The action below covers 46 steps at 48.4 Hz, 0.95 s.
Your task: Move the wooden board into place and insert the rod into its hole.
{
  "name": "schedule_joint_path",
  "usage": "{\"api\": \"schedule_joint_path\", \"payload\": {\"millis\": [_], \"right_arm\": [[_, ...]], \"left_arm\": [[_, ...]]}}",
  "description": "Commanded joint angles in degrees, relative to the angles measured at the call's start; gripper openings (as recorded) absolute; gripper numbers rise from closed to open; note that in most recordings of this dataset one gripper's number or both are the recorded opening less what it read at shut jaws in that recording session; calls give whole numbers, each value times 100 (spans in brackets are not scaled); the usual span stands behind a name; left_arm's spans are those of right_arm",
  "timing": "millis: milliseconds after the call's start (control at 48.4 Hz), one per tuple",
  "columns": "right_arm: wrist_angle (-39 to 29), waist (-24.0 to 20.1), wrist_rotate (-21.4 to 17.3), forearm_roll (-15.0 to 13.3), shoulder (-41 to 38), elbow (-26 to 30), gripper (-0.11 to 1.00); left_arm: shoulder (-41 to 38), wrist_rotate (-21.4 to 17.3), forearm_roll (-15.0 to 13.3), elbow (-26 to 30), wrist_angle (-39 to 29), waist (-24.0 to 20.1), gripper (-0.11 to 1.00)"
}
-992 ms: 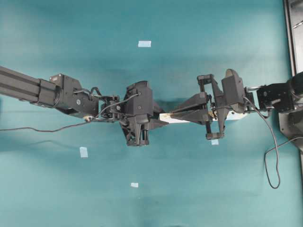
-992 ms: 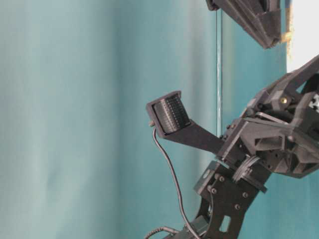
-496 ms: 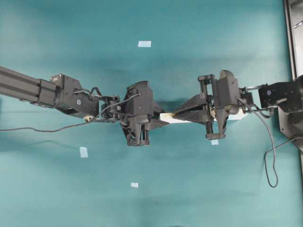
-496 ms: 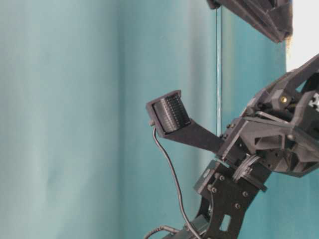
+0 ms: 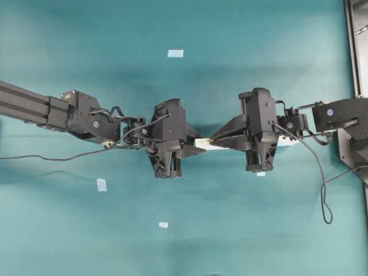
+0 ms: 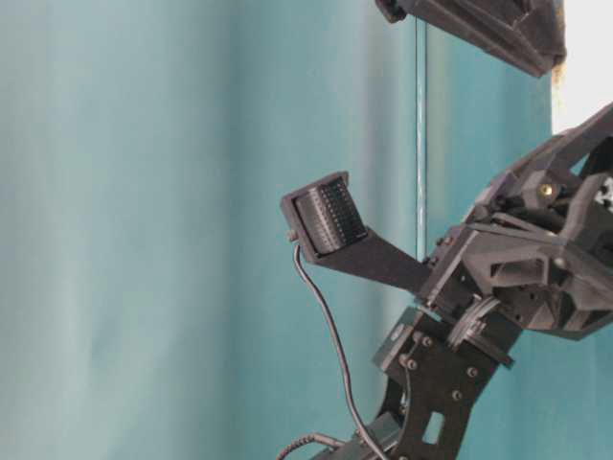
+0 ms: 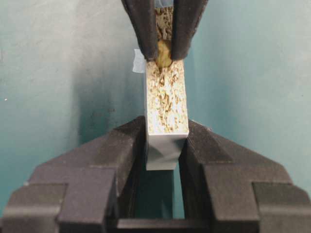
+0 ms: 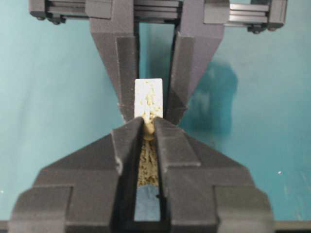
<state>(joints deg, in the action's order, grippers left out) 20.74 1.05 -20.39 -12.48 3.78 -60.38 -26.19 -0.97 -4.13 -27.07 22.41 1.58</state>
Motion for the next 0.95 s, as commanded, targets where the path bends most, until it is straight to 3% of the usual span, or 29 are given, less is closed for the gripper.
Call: {"api": "schedule_joint_path", "payload": {"millis": [0, 393, 475, 682, 930], "right_arm": [[-158, -105, -123, -18, 0, -9, 11], [-466, -105, -316, -35, 70, 211, 10], [-563, -105, -308, -35, 123, 211, 27], [-993, -114, -299, -35, 378, 220, 82], [-1371, -114, -290, -88, 984, 264, 84]], "left_arm": [[88, 9, 18, 44, -79, 53, 21], [114, 9, 18, 18, -299, 53, 21], [114, 9, 18, 18, -308, 53, 21], [105, 9, 18, -9, -308, 44, 21], [88, 9, 18, -26, -316, 53, 21]]}}
